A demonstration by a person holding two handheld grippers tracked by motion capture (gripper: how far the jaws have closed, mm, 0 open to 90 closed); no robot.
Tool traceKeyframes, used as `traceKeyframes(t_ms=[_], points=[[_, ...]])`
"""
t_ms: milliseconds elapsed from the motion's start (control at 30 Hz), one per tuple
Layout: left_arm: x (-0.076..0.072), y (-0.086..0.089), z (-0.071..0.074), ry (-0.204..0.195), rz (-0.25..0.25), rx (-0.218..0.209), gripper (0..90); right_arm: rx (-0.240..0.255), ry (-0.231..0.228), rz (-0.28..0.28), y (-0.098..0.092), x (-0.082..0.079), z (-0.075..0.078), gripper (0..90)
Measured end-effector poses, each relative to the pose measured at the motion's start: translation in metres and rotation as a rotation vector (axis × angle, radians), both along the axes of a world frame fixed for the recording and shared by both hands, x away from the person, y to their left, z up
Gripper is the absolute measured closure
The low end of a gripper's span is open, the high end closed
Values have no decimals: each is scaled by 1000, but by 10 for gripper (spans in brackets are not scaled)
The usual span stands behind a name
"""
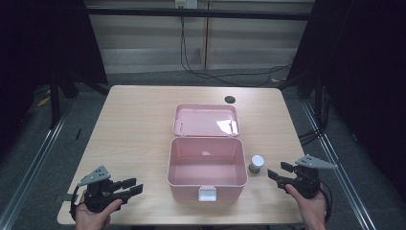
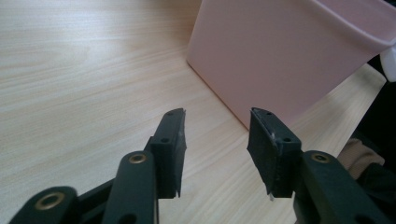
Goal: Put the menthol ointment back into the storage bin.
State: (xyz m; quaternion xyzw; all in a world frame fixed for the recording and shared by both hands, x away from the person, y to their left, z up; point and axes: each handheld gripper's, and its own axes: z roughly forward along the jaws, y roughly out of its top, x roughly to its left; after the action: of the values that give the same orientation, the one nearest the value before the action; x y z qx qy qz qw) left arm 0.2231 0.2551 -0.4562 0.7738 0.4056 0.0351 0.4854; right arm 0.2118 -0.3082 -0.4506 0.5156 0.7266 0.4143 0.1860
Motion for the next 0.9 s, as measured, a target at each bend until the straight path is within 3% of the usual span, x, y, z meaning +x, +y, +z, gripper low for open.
traceKeyframes(t_ms=[100,233,300,333,500,633,700,800,900], points=[[0,-2,-1,-3,-12,51,513,-8,19,27,2,2,4,304],[1,-3,-2,23,-25,72,455,-55,63,66,6,6,7,279],[2,-3,-3,29,-25,79,449,-65,55,72,7,6,11,280],[2,-2,-3,29,-17,78,446,-81,37,73,7,6,13,281],[1,-1,-2,24,-13,74,419,-105,67,131,9,12,25,280],[1,-1,-2,23,-17,70,417,-92,66,161,10,20,37,308],[1,-2,-2,16,-17,74,422,-90,93,176,12,24,40,305],[0,-2,-1,15,-21,78,430,-138,137,199,18,30,41,305],[0,-2,-2,13,-21,81,434,-148,160,217,22,37,40,321]])
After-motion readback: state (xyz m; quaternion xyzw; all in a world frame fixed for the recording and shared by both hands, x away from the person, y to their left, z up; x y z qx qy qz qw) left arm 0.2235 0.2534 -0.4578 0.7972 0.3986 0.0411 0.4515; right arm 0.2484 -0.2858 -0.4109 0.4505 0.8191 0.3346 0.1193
